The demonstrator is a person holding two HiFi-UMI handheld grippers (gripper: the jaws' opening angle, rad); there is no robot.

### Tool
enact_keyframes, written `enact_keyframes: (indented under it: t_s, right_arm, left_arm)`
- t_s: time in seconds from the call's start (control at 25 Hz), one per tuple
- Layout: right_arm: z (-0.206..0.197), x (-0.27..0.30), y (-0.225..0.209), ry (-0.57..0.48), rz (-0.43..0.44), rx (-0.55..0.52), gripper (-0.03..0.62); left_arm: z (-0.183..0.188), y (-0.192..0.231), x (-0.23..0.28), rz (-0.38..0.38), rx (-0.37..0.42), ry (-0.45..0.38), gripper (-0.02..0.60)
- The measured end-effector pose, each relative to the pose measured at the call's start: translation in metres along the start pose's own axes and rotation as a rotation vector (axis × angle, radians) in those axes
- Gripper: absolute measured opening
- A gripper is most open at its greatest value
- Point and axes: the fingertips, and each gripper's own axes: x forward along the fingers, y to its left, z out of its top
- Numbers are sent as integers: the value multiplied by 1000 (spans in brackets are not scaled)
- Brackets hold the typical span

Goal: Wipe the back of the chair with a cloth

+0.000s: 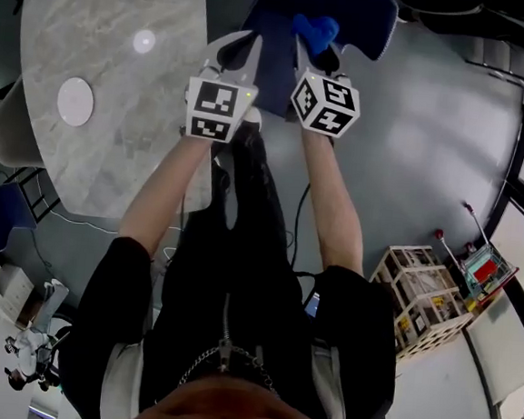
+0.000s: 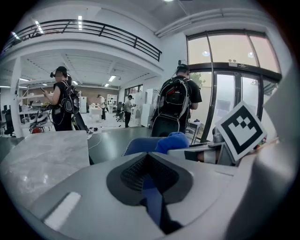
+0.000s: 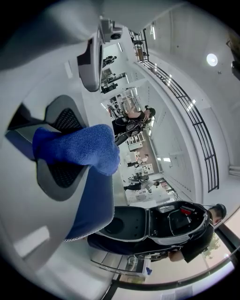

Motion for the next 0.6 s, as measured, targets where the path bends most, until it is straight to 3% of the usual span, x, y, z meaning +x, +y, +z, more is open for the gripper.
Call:
enact_keyframes:
  t_s: [0.16,0.4,0.6]
  right_arm:
    - [14,24,-13,-30,14,-33,153]
    - [35,68,-22,-88,46,-67,153]
    - [32,110,-21,-92,64,-93,155]
  left_arm:
    - [5,6,24,-1,-17,1,11]
    - [15,7,50,-33,33,6,11]
    - [-7,15,66,-31,26,31,11]
